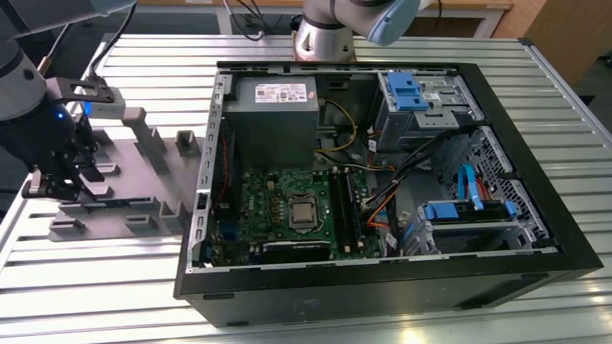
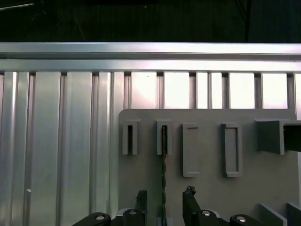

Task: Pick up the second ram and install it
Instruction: 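Pick up the second ram and move it above second insertion slot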

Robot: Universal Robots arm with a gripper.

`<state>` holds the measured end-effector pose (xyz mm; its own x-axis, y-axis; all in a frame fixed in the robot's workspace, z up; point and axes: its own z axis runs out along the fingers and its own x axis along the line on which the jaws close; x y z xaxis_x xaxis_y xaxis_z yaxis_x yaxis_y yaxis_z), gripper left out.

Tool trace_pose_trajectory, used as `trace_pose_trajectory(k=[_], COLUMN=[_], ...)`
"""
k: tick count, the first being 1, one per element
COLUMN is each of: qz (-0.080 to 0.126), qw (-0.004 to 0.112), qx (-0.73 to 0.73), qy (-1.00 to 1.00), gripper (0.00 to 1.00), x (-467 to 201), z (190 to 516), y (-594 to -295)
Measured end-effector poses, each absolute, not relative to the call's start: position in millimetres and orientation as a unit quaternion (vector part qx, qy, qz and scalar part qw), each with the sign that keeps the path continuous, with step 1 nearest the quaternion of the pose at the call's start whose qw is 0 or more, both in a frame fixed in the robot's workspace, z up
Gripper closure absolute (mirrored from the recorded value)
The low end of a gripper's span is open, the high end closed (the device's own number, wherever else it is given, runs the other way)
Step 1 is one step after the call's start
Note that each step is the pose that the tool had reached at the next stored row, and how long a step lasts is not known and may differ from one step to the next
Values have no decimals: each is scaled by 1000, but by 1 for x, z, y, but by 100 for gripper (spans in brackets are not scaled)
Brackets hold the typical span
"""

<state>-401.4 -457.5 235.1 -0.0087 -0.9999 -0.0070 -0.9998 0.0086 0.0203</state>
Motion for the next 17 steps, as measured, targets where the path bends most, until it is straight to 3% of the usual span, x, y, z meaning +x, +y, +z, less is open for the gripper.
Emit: trace_pose_trajectory(k=[17], qz=[-15], qw=[1], qx=[704], qy=[-710], gripper=[57], x=[-402], z=[213], y=[-459])
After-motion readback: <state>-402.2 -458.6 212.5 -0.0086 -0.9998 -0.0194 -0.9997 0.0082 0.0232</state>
